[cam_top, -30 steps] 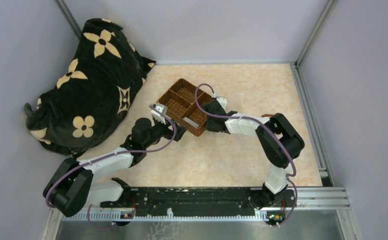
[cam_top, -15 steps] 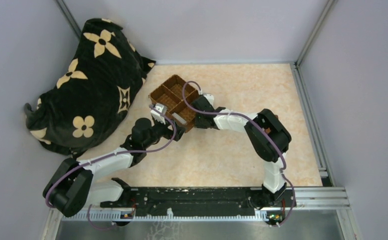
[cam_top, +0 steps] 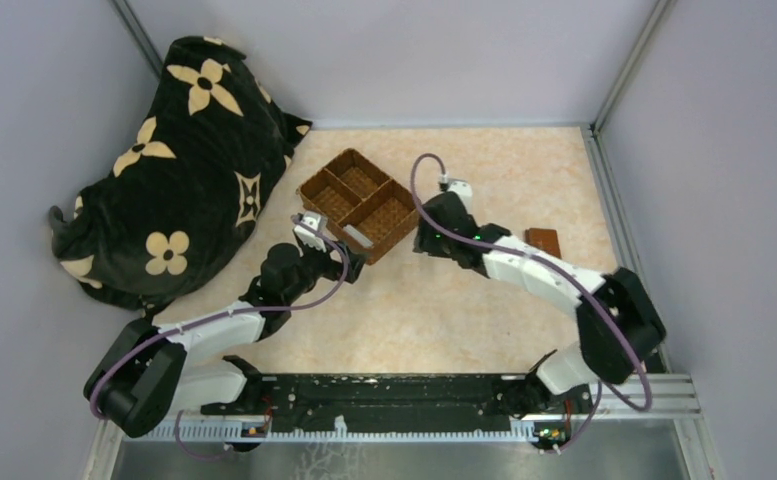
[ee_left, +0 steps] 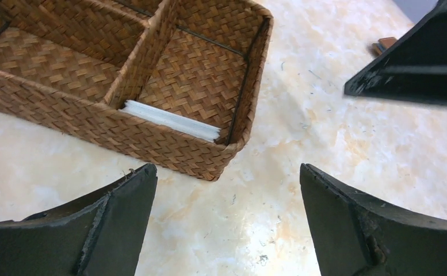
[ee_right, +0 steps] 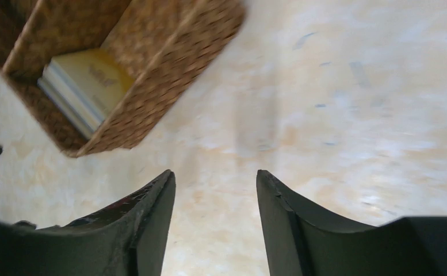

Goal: Take the credit cards out of the card holder

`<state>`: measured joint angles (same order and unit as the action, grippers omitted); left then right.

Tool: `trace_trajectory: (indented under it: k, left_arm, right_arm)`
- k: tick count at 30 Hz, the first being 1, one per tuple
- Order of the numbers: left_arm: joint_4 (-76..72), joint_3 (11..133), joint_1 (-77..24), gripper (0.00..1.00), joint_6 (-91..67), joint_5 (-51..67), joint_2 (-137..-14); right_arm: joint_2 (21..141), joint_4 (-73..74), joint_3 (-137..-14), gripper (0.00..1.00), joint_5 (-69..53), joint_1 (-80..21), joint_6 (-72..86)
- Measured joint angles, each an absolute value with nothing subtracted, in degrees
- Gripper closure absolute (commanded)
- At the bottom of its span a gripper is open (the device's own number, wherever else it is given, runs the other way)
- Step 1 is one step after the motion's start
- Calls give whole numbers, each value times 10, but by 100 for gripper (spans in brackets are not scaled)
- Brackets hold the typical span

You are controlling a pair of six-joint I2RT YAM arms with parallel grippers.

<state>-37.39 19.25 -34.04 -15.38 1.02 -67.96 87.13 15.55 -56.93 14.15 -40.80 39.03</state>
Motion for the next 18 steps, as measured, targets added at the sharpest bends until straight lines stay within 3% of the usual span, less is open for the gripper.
trace_trajectory:
  k: [8, 12, 18]
  left_arm:
    - [-400, 197, -342, 7, -164, 76, -691]
    - [-398, 206, -352, 12, -169, 85, -699]
    - [-386, 229, -391, 23, -166, 76, -708]
  right_arm:
    - [701, 224, -498, 29, 161, -211, 346]
    - [699, 256, -497, 30, 163, -124, 317]
    - [760, 271, -498, 30, 163, -104, 305]
